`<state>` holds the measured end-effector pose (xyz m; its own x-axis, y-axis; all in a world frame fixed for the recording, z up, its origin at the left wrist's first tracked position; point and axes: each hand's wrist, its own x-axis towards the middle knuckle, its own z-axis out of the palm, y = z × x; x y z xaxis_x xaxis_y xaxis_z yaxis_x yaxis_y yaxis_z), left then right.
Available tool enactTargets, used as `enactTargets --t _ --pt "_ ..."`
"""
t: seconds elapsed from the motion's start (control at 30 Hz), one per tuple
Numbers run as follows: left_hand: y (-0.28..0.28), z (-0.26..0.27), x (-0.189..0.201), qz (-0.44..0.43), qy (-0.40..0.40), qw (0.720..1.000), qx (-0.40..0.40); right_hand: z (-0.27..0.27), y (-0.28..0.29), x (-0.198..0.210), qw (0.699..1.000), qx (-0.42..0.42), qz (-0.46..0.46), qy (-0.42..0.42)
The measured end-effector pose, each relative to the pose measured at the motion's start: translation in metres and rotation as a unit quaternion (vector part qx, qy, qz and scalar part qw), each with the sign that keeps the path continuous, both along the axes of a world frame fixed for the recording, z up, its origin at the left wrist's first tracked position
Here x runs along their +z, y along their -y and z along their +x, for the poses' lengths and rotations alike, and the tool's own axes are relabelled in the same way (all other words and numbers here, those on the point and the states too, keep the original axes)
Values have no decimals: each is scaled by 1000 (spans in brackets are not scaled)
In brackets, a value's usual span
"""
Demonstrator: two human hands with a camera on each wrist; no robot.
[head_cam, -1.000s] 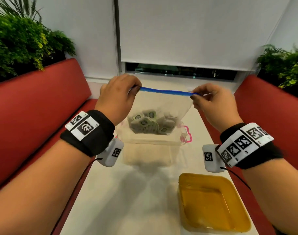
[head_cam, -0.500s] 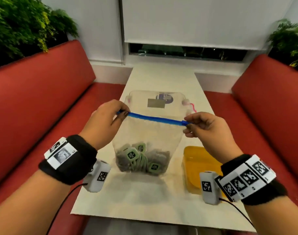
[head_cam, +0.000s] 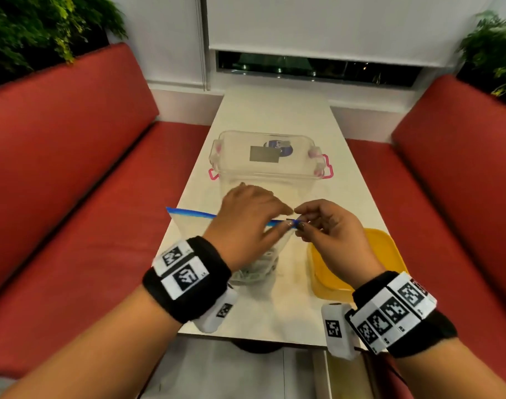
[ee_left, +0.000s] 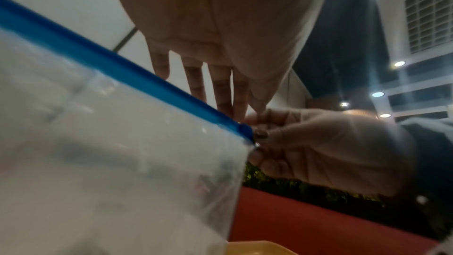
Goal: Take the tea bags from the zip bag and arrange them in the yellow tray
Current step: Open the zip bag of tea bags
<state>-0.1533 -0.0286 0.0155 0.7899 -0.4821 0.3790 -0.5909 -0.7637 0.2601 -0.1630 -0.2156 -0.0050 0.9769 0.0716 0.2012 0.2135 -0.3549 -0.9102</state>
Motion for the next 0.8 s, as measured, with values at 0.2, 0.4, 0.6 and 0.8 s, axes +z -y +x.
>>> enactTargets --t 0.2,0.4,0.6,0.8 --pt "19 5 -10 25 -55 997 54 -5 1 -1 998 -14 -41 40" --pt "-9 7 -9 25 2 997 72 1 5 -2 996 -46 -62 55" --pt "-73 2 -9 8 30 993 113 4 18 -4 988 -58 -137 40" --pt "-121 -5 -9 25 28 986 160 11 15 0 983 -70 -158 55"
